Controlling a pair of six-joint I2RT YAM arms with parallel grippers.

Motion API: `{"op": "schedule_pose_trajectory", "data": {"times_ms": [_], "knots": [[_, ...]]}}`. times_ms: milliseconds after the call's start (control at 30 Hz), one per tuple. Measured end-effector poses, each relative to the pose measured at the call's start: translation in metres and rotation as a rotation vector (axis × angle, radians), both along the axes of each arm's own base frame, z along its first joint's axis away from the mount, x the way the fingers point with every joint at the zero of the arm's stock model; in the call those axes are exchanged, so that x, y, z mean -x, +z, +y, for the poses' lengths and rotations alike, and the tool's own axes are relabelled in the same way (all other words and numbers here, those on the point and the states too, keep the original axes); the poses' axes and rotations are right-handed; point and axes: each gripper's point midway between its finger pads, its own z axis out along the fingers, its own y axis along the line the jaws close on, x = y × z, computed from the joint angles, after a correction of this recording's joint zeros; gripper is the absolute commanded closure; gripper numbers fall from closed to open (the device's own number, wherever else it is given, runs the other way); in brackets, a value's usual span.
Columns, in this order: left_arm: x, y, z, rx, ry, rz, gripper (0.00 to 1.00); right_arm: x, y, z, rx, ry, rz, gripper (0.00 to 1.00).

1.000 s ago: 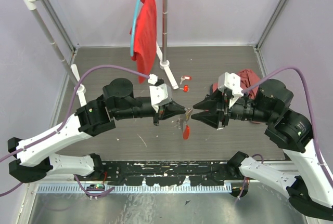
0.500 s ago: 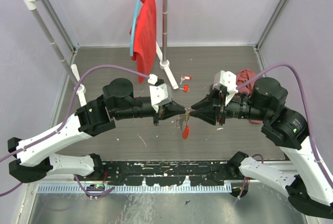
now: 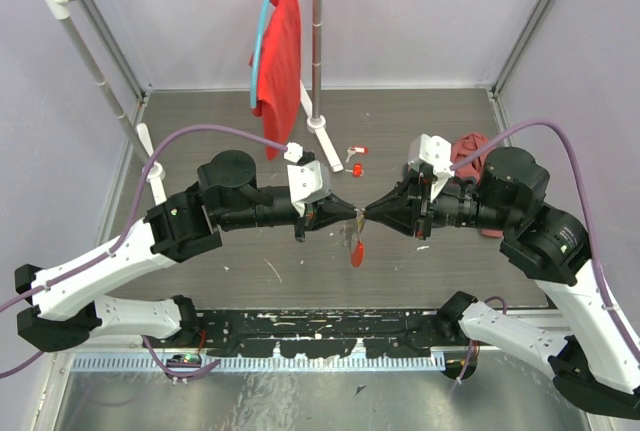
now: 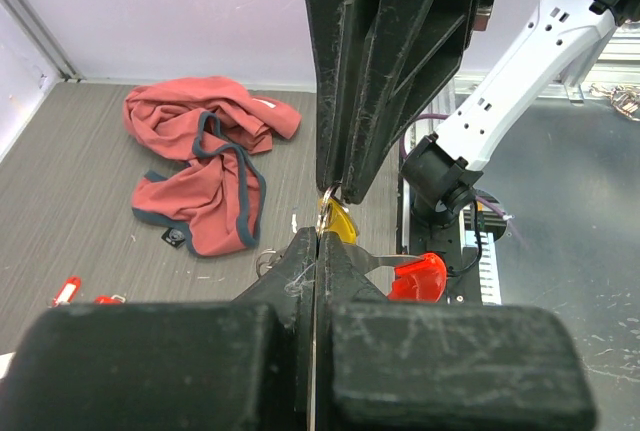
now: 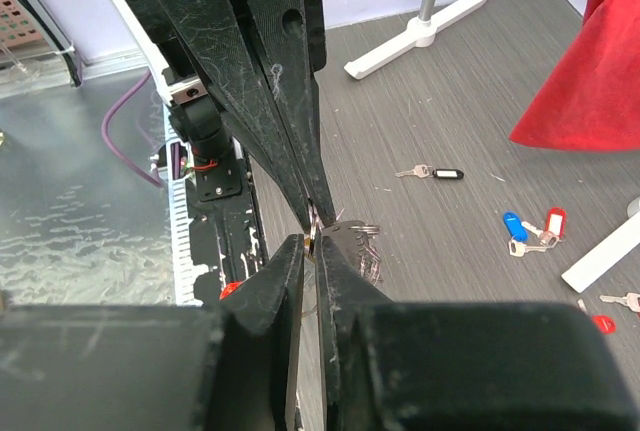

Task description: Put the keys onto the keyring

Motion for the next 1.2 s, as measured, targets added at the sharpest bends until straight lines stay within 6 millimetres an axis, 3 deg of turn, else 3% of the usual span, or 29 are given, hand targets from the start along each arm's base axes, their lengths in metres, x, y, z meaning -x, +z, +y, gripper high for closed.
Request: {"op": "schedule_pose_trajectory", "data": {"times_ms": [200, 467, 1200], "knots": [[0.0, 0.0, 0.0, 0.0, 0.0, 0.0, 1.0, -0.002, -0.0017, 0.0017, 0.005, 0.0, 0.006, 0.8], [0.0, -0.0001, 0.0, 0.0, 0.0, 0.0, 1.0, -0.0022, -0.0015, 0.0018, 0.005, 0.0, 0.006, 0.99], [-0.0035, 0.0014, 0.0018, 0.003, 0.025, -0.005, 1.0, -0.0064, -0.0023, 0.0001, 0.01, -0.027, 0.002, 0.99]]}}
